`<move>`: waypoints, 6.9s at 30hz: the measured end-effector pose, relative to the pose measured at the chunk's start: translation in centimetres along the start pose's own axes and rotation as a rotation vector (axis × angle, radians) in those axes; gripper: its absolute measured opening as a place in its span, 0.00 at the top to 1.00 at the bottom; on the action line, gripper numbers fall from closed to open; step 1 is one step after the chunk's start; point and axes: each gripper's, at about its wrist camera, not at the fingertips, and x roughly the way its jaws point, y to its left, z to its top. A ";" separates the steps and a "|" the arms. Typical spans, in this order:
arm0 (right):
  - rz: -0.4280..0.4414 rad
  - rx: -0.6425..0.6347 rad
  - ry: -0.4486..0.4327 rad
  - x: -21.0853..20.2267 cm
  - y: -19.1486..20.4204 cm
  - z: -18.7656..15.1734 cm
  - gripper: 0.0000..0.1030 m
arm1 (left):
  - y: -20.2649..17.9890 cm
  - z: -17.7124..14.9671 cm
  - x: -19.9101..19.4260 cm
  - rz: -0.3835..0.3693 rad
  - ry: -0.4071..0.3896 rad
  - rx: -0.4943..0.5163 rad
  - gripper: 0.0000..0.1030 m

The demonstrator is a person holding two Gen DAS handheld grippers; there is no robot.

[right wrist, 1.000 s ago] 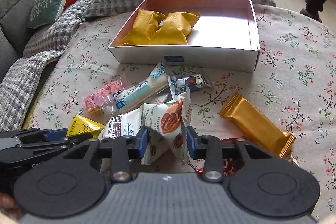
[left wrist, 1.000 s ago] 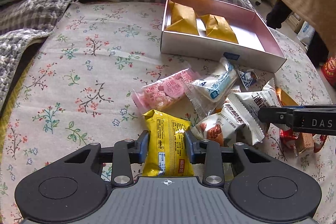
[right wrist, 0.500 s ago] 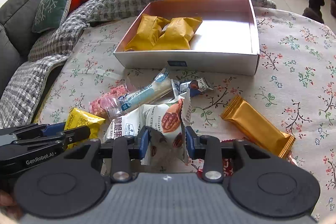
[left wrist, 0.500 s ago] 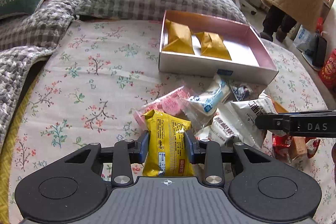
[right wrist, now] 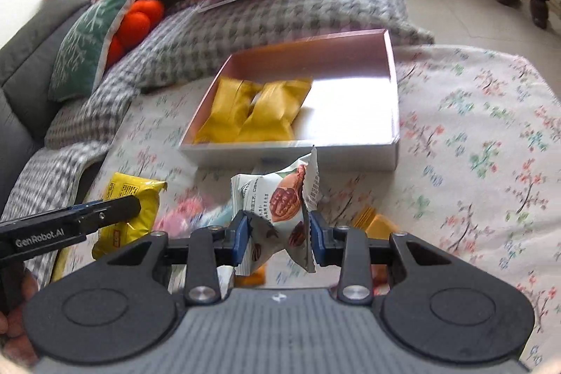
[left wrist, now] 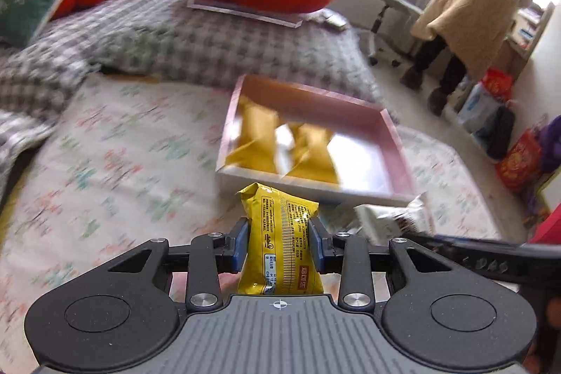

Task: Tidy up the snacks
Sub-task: 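Carry both packets into the pink box and open both tools, then grasp a white nut packet with the left tool while the right tool grasps a red candy, then carry both snacks over the pink box and release them inside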

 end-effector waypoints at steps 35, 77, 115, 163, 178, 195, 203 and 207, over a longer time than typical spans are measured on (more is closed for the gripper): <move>-0.142 0.070 -0.147 1.3 -4.3 5.9 0.41 | -3.2 6.3 8.7 0.034 -0.075 0.105 0.36; -0.067 -0.018 0.129 -2.0 -1.1 -2.8 0.34 | -4.2 -7.8 2.5 -0.018 0.183 0.526 0.23; -0.167 -0.064 0.145 0.3 -1.6 -3.4 0.78 | -2.7 -4.6 0.5 -0.079 0.097 0.349 0.62; -0.133 -0.024 -0.146 3.1 -0.6 5.5 0.78 | 0.8 6.0 9.4 -0.060 -0.060 -0.024 0.61; -0.127 -0.002 -0.130 5.8 -1.0 7.5 0.78 | 1.4 7.9 11.6 -0.073 -0.071 -0.035 0.61; -0.182 0.062 -0.182 9.2 -1.7 10.2 0.70 | 1.9 10.4 14.6 -0.086 -0.149 -0.082 0.49; -0.204 0.047 -0.217 6.1 -1.0 10.1 0.51 | 2.6 10.9 9.5 -0.028 -0.213 -0.014 0.29; -0.181 0.018 -0.212 4.1 -0.3 8.7 0.46 | 3.1 9.8 6.8 0.054 -0.218 0.019 0.27</move>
